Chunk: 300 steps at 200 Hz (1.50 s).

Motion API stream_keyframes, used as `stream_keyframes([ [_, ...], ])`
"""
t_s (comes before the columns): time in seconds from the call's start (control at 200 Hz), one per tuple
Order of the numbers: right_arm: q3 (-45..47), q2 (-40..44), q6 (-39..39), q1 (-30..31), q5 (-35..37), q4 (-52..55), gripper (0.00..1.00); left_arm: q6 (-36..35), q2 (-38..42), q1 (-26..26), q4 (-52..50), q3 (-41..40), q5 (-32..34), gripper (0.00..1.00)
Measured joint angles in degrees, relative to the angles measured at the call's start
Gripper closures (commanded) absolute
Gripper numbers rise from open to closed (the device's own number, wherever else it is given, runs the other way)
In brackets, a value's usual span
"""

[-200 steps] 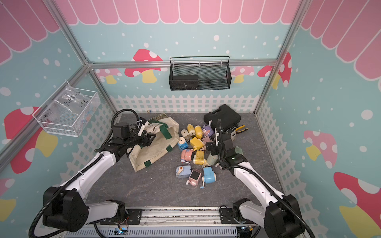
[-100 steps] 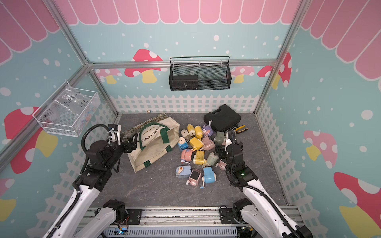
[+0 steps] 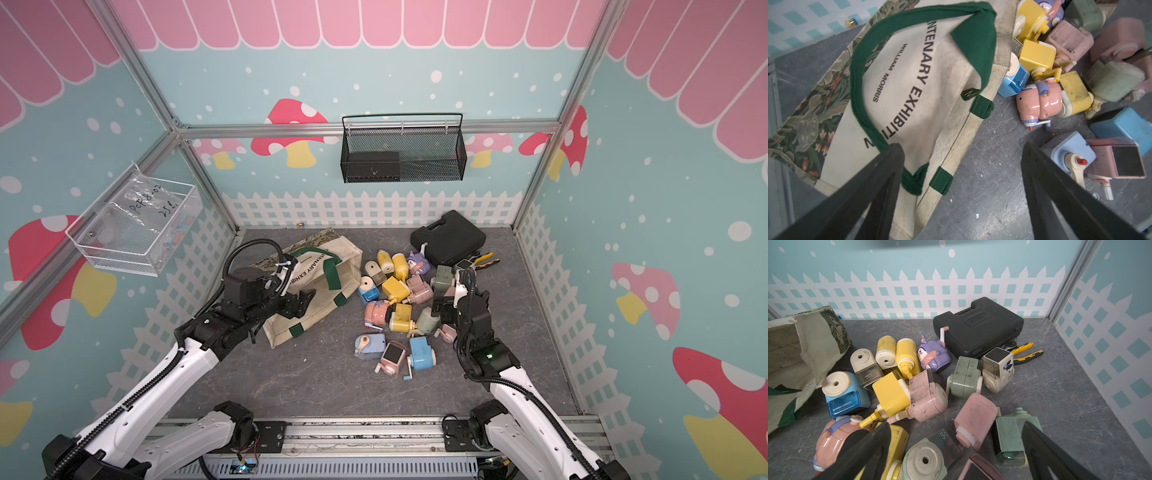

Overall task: Take out the pencil sharpeners from the tote bags
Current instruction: Adjust the canvas bag at the center of the board.

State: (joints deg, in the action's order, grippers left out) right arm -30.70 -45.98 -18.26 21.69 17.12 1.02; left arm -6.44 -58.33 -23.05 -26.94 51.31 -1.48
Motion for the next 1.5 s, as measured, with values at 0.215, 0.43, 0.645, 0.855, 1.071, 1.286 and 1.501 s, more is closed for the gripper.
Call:
stream_keyframes([
  [0.215, 0.1, -0.4, 0.0, 0.0, -0.5, -0.3, 0.01, -5.7, -7.7, -4.6, -6.4, 3.5, 9.4, 0.20],
  [0.43, 3.4, -0.4, -0.2, -0.1, -0.2, -1.5, 0.01, -6.7, -18.4, -3.7, -6.6, 9.0, 19.9, 0.77],
  [0.645, 6.6, -0.5, -0.4, -0.3, 0.1, -1.7, 0.01, -3.3, -23.8, -0.3, -9.7, 15.8, 17.2, 1.00],
  [0.855, 10.5, -0.5, 2.3, -0.6, 2.0, -8.1, 0.01, 15.2, -23.4, 23.4, -14.8, 30.6, -13.7, 1.00],
  [1.071, 12.6, -3.1, 3.9, -3.3, 2.4, -13.3, 0.00, 40.9, -19.8, 37.2, -1.0, 22.0, -40.3, 1.00],
  [1.286, 12.6, -6.5, 4.4, -5.0, 2.1, -16.4, 0.00, 56.0, -31.3, 40.2, 11.5, 16.0, -51.8, 1.00],
  [1.501, 12.6, -7.8, 4.6, -6.0, 0.3, -18.0, 0.00, 51.3, -40.5, 40.7, 4.8, 20.7, -51.6, 1.00],
])
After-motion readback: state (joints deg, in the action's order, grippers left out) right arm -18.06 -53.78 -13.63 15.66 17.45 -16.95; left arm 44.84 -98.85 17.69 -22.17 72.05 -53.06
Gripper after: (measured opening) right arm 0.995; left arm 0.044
